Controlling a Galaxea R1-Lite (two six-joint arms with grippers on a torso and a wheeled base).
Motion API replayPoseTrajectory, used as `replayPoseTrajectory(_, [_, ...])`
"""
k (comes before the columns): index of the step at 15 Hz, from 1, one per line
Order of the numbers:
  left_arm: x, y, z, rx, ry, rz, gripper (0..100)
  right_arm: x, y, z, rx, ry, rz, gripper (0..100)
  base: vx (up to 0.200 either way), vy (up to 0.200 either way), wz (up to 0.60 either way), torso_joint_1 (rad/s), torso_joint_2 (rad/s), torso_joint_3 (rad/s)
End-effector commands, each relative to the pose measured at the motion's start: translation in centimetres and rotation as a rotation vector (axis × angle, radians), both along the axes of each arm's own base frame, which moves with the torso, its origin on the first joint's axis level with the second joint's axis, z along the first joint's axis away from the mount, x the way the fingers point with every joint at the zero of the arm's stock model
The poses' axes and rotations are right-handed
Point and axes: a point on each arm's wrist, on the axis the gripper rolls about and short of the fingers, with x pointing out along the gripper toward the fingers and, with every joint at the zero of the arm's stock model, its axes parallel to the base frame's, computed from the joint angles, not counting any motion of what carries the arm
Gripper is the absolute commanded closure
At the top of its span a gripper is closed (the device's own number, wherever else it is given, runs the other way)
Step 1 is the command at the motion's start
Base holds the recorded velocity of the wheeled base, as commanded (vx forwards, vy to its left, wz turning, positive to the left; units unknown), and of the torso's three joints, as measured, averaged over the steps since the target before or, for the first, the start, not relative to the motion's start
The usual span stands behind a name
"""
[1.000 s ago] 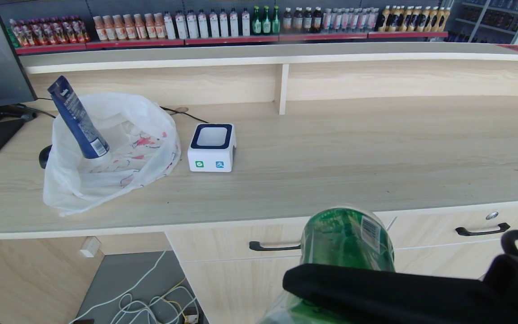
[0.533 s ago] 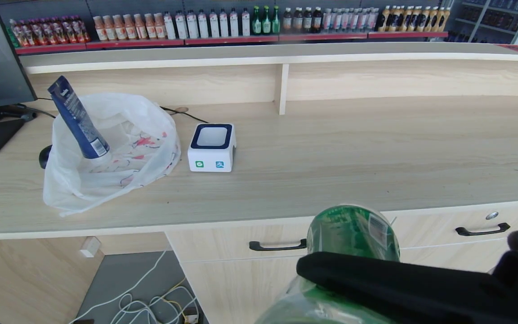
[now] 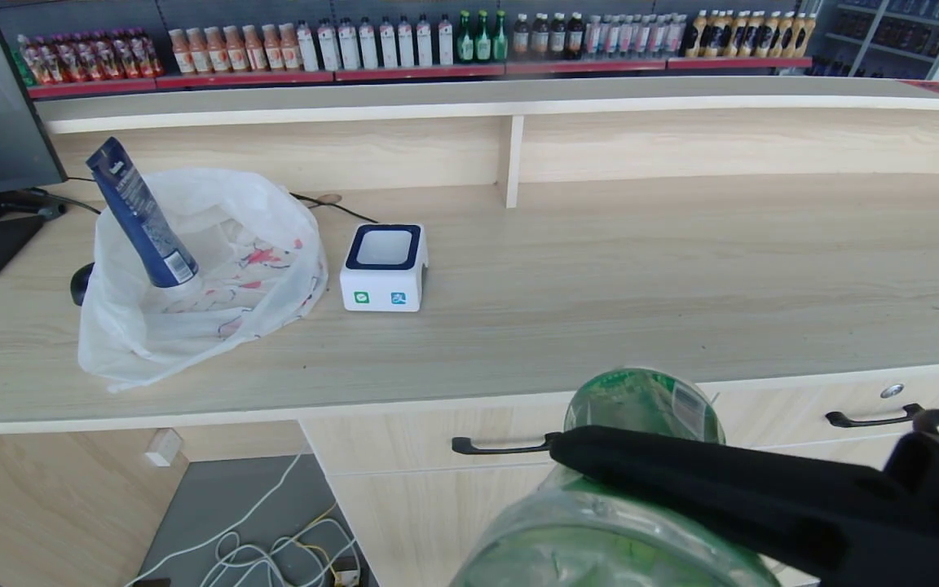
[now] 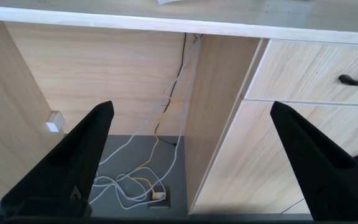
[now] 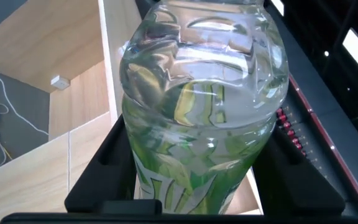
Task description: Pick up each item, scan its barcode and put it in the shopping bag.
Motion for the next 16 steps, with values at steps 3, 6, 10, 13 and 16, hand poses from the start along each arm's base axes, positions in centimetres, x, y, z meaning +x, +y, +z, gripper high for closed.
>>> replayPoseTrajectory(3, [0.0, 0.0, 0.0, 0.0, 0.002, 0.002, 0, 0.4, -1.8, -0.4, 0.057, 0.109, -0.023, 100, 0.0, 0.0, 0.0, 0.0, 0.0, 0.0])
replayPoseTrajectory(6, [0.0, 0.0, 0.0, 0.0, 0.0, 0.001, 0, 2.8, -3.8, -0.2, 0.148, 0.205, -0.13, 100, 0.0, 0.0, 0.0, 0.0, 0.0, 0.0])
replayPoseTrajectory(10, [0.0, 0.0, 0.0, 0.0, 0.002, 0.002, 0, 3.2, -4.3, -1.1, 0.2, 0.331, -0.097, 100, 0.0, 0.0, 0.0, 0.0, 0.0, 0.0])
replayPoseTrajectory(13, [0.0, 0.0, 0.0, 0.0, 0.002, 0.001, 0, 5.4, -4.8, -1.3, 0.373, 0.557, -0.156, 100, 0.0, 0.0, 0.0, 0.0, 0.0, 0.0])
replayPoseTrajectory(16, [0.0, 0.0, 0.0, 0.0, 0.002, 0.001, 0, 8.9, -4.6, -0.4, 0.631, 0.786, -0.184, 100, 0.0, 0.0, 0.0, 0.0, 0.0, 0.0])
